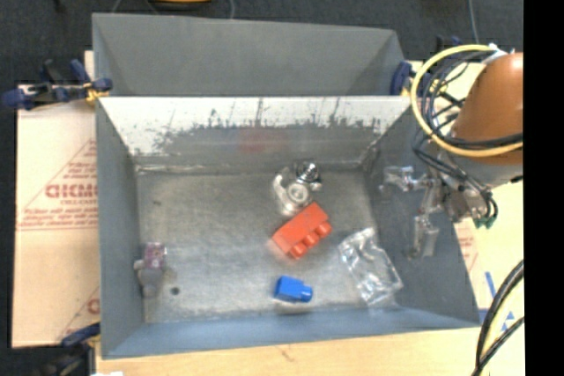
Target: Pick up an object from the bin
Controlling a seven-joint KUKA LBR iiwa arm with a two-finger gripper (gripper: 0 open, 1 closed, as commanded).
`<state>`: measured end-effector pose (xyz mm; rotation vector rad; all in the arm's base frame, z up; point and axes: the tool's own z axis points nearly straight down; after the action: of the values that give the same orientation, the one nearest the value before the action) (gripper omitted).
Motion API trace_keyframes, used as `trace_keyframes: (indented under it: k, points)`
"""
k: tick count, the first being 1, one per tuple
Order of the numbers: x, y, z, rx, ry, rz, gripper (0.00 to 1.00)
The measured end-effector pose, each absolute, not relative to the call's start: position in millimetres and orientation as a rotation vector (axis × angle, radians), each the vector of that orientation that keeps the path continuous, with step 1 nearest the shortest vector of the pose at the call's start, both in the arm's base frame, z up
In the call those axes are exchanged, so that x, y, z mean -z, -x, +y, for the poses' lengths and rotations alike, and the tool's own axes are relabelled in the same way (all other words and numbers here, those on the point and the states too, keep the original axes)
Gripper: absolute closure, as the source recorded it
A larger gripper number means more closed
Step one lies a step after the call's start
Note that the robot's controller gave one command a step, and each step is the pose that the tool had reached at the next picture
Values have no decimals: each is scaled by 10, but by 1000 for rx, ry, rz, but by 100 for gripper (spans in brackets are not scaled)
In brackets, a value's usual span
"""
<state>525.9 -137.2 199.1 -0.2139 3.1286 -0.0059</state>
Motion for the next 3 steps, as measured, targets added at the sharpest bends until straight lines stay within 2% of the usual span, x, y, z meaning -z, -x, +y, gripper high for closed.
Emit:
trace_keyframes:
  k: [1, 2, 3]
  points:
    - [-866, -5515, -1276, 8, 590, 3076, 0]
    - [-882, -5557, -1264, 12, 592, 3059, 100]
    - [-785, -5812, -1387, 8, 569, 3085, 100]
